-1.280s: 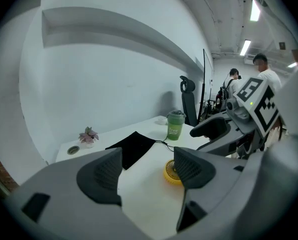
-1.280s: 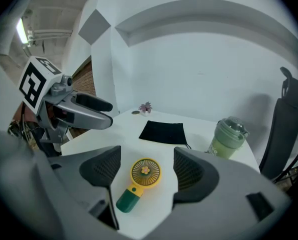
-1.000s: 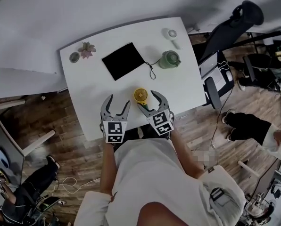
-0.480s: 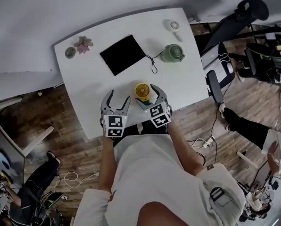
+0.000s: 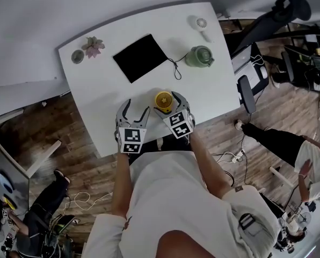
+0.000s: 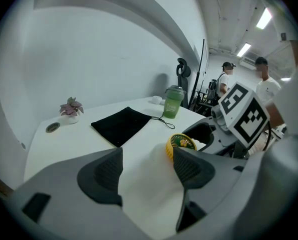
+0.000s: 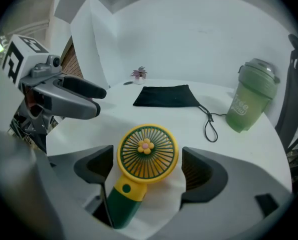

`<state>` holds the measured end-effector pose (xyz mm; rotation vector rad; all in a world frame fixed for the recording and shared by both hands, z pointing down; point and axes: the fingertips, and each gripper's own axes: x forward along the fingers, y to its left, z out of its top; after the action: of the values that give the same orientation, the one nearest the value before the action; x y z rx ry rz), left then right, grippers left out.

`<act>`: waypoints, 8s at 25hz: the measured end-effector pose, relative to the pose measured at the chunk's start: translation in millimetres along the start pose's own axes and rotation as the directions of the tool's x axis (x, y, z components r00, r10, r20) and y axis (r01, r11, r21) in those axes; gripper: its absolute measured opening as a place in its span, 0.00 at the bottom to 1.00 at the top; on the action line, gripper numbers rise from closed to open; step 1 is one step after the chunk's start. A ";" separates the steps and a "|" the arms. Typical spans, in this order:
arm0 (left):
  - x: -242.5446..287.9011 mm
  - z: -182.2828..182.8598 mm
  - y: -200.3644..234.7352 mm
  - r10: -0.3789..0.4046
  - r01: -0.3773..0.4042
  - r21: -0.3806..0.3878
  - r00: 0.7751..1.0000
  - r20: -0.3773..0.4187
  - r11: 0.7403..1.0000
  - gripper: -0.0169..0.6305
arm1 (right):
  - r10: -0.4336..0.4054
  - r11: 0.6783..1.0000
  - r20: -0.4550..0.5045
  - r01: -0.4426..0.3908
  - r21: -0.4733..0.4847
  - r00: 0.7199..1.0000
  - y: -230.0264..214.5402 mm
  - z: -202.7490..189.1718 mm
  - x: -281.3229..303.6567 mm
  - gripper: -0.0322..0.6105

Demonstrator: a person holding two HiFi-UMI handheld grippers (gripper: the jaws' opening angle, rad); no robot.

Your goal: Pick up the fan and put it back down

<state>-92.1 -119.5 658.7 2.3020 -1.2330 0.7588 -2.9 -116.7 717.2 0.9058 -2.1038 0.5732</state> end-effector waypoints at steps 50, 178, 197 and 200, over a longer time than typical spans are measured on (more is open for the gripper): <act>-53.1 100.5 -13.3 0.152 -0.162 0.018 0.955 0.254 0.987 0.49 | -0.041 0.994 0.409 0.077 -0.074 0.912 -24.3 121.6 -127.3 0.65; 31.9 -16.8 -5.0 0.046 -0.047 -0.091 0.999 -0.013 0.995 0.51 | -0.007 1.000 -0.012 0.007 0.015 1.000 -23.3 -7.2 -0.5 0.66; 6.5 20.8 -3.2 0.084 -0.079 -0.059 0.993 0.081 0.995 0.51 | -0.092 0.996 0.134 0.092 0.006 0.987 -31.6 30.6 -38.2 0.74; -5.9 43.7 -2.0 0.096 -0.091 -0.041 0.986 0.134 0.995 0.51 | -0.115 0.993 0.215 0.118 -0.002 0.970 -34.6 56.5 -61.0 0.72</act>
<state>-81.4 -140.5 621.4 2.3139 -1.4116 0.6150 24.8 -150.0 638.2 1.1176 -2.2241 0.4133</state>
